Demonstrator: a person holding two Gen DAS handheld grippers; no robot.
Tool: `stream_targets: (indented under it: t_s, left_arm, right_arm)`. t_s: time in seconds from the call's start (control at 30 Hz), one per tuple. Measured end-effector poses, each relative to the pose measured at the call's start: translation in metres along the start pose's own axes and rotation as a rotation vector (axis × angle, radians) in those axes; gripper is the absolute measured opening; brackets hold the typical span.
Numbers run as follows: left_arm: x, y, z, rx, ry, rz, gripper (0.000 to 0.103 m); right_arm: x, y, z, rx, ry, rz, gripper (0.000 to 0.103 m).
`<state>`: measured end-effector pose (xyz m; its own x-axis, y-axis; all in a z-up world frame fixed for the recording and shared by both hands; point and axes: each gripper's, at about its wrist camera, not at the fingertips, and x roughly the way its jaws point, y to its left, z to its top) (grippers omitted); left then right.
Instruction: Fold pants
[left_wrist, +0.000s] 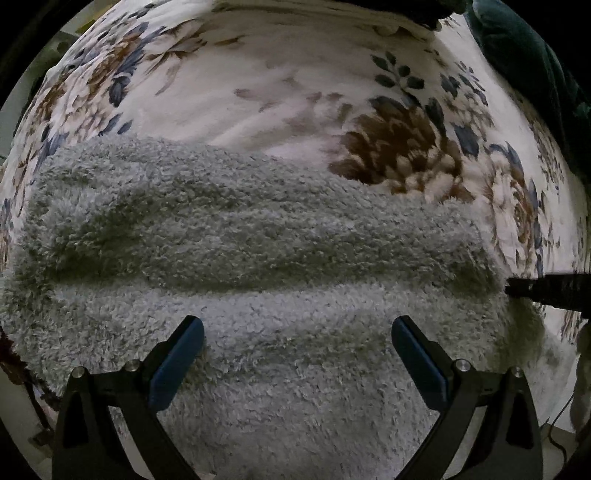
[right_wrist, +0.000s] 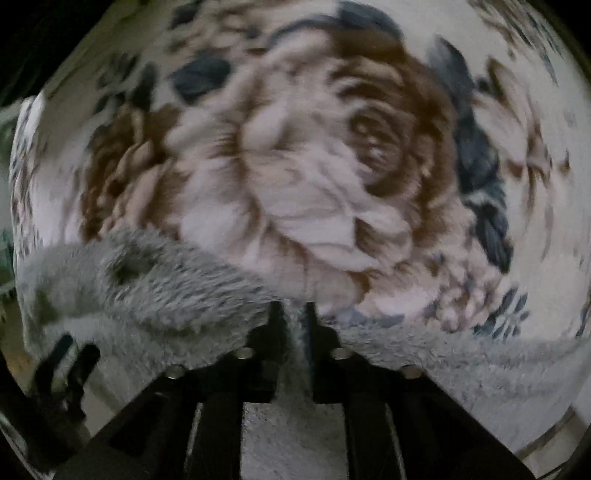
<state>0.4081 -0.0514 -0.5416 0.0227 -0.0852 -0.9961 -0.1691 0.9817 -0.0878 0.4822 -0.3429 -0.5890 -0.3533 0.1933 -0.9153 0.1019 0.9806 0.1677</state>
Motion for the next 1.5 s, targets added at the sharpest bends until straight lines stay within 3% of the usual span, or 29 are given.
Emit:
stream_targets:
  t_s: [0.07,0.17,0.2,0.3,0.4,0.5,0.63,0.67,0.73,0.77,0.8,0.9,1.03,1.13,1.2,1.23,1.37,1.5]
  left_arm:
    - [-0.004,-0.002,-0.004,0.004,-0.011,0.006,0.103]
    - [-0.012,-0.002,-0.009,-0.004,-0.026,0.028,0.103]
    - [-0.013,-0.001,-0.009,-0.009,-0.031,0.033,0.103]
    - [-0.012,0.001,-0.011,-0.018,-0.032,0.051,0.103]
    - [-0.005,0.0,-0.01,-0.004,-0.024,0.07,0.103]
    - [-0.006,-0.005,-0.012,0.007,-0.04,0.078,0.103]
    - [-0.005,-0.015,-0.015,0.041,-0.049,0.083,0.103]
    - [-0.006,-0.018,-0.017,0.05,-0.053,0.086,0.103]
    - [-0.014,-0.029,-0.021,0.069,-0.064,0.078,0.103]
    - [-0.017,-0.036,-0.021,0.081,-0.07,0.075,0.103]
    - [-0.022,-0.047,-0.024,0.102,-0.08,0.071,0.103]
    - [-0.031,-0.078,-0.034,0.172,-0.091,0.054,0.103]
    - [-0.028,-0.145,-0.056,0.314,-0.066,0.024,0.103]
    - [-0.021,-0.197,-0.086,0.409,-0.034,-0.013,0.103]
    - [-0.011,-0.241,-0.11,0.484,-0.006,-0.029,0.103]
    - [-0.007,-0.256,-0.12,0.504,0.011,-0.043,0.103]
    - [0.02,-0.312,-0.154,0.577,0.077,-0.071,0.103]
    - [0.06,-0.332,-0.164,0.567,0.123,-0.011,0.103]
  right_arm:
    - [-0.019,-0.014,0.0,0.032,-0.024,0.06,0.026]
    - [-0.05,0.0,-0.008,0.0,-0.08,0.19,0.026]
    - [-0.051,0.008,-0.01,-0.043,-0.04,0.265,0.027]
    - [-0.022,0.034,-0.01,-0.123,0.112,0.385,0.027]
    - [0.0,0.026,0.019,-0.063,0.082,0.281,0.027]
    - [0.005,0.002,0.038,0.052,0.048,0.331,0.026]
    - [0.005,-0.035,0.038,0.143,0.033,0.423,0.027]
    - [0.002,-0.039,0.035,0.152,0.017,0.45,0.031]
    - [-0.017,-0.058,0.021,0.162,-0.061,0.514,0.056]
    - [-0.034,-0.074,0.01,0.174,-0.133,0.543,0.08]
    - [-0.044,-0.084,0.002,0.185,-0.181,0.554,0.09]
    - [-0.087,-0.154,-0.058,0.285,-0.39,0.547,0.091]
    - [-0.103,-0.249,-0.182,0.512,-0.614,0.442,0.095]
    - [-0.09,-0.316,-0.281,0.691,-0.701,0.331,0.095]
    - [-0.064,-0.343,-0.334,0.801,-0.702,0.291,0.095]
    - [-0.048,-0.375,-0.365,0.885,-0.698,0.287,0.095]
    - [0.012,-0.427,-0.415,1.021,-0.722,0.402,0.095]
    - [0.062,-0.466,-0.411,1.023,-0.787,0.589,0.095]
